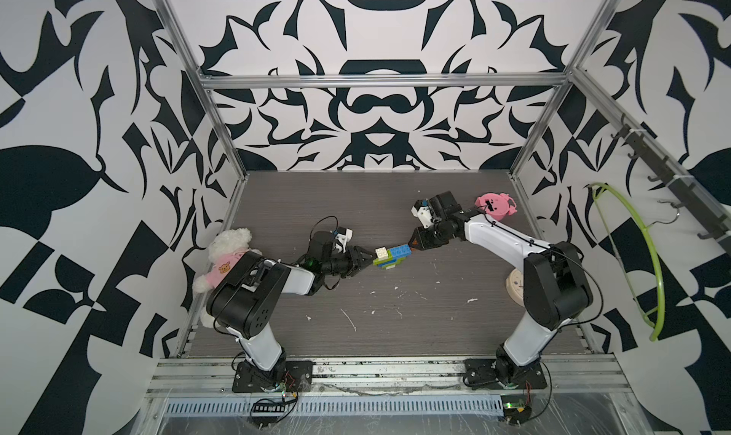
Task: Assemble a heart with lego
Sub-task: Assemble the lego brick with the lego brick.
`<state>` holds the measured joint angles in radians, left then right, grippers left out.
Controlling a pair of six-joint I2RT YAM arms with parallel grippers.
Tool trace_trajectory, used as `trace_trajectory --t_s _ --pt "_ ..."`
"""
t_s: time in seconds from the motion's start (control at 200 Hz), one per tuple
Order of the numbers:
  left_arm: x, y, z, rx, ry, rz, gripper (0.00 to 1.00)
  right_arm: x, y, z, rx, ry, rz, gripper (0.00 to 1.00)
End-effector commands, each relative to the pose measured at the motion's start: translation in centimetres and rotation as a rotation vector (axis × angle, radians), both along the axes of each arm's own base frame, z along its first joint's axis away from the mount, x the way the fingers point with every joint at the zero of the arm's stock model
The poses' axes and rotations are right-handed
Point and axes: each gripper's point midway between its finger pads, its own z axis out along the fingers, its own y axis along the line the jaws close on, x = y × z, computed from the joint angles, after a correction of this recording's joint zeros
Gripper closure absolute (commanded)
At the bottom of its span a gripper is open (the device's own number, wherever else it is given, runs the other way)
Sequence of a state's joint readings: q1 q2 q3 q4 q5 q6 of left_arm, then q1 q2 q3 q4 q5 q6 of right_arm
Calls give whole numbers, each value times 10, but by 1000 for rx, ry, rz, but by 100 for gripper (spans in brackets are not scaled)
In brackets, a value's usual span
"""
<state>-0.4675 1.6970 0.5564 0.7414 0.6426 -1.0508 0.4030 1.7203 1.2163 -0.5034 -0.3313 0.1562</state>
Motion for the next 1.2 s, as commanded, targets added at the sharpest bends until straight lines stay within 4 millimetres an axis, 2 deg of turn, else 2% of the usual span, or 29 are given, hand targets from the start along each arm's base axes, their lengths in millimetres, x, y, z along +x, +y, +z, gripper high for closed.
trace_trajectory --t_s 0.0,0.28,0.56,0.62,0.735,0.94,1.195 --pt "7 -4 5 -17 -30 -3 57 -8 20 10 64 7 56 92" --pt "11 -9 6 -51 -26 -5 59 -11 25 10 66 11 65 93" --pt "13 -9 8 -58 -33 -4 67 -14 26 8 63 16 66 93" --pt "12 -9 8 -56 -32 -1 72 -14 26 9 66 15 65 93" --pt "13 -7 6 -59 -32 3 74 -14 27 13 69 8 68 92" --pt "16 -4 7 -75 -27 8 73 -12 23 28 33 -36 103 92" --pt "21 3 3 -67 0 16 73 -9 22 70 -19 -191 260 92"
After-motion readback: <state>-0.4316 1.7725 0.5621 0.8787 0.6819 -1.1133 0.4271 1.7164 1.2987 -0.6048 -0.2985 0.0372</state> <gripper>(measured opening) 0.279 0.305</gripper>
